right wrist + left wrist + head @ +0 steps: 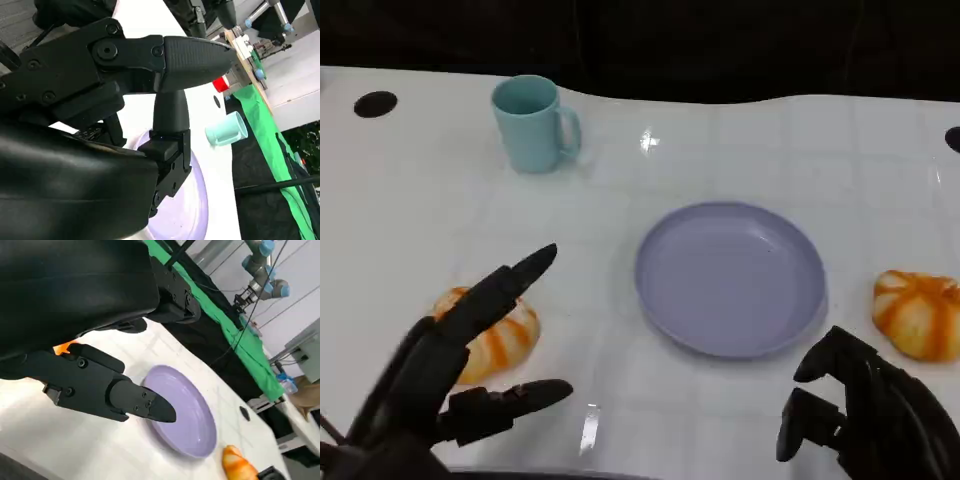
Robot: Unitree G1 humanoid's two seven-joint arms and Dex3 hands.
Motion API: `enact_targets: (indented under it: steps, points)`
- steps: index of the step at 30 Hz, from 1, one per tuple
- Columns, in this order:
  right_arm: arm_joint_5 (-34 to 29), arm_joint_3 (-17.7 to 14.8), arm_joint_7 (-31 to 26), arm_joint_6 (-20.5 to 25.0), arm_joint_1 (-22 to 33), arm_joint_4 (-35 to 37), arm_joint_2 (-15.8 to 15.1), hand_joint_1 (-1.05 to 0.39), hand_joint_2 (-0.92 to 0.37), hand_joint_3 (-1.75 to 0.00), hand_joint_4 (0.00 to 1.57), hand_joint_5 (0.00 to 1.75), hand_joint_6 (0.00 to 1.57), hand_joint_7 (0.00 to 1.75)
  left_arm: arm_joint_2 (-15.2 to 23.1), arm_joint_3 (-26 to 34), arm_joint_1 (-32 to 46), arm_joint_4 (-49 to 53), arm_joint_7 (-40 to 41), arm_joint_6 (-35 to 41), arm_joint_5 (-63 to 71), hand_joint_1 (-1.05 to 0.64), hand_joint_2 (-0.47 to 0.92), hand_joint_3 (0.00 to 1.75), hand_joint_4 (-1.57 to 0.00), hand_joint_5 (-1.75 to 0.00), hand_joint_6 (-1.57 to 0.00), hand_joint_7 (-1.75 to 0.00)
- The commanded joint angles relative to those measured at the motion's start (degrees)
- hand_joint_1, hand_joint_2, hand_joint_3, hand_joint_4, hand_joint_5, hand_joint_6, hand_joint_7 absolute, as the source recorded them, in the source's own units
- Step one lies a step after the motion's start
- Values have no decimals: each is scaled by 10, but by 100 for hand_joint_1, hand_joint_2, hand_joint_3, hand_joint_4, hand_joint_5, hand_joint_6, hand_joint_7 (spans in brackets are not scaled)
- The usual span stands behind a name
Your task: Grasp the bread from the table and place it into the plate.
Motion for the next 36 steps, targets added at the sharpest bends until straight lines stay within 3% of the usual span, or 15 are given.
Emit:
enact_targets:
  steps: [1, 11, 21, 36]
  points:
    - [2, -3, 0, -3, 0, -3, -6, -53, -91, -53, 73, 175, 45, 175, 34, -1, 2, -25, 31, 7, 72, -31, 86, 0, -12, -14, -19, 0]
    - [0, -3, 0, -5, 0, -1, -4, -53, -91, -53, 74, 175, 45, 175, 71, -27, -13, -78, 28, 96, 198, -23, 83, 0, -4, -8, -16, 0]
    - [-1, -3, 3, -7, 1, -2, -4, -53, -92, -53, 73, 175, 45, 175, 115, -67, -55, -72, 23, 164, 317, -25, 79, 0, -4, -8, -14, 0]
    - [0, -4, 6, -11, 1, 1, -6, -53, -92, -51, 74, 175, 45, 175, 147, -139, -130, -37, -90, 267, 389, -26, 82, 0, 0, -6, -11, 0]
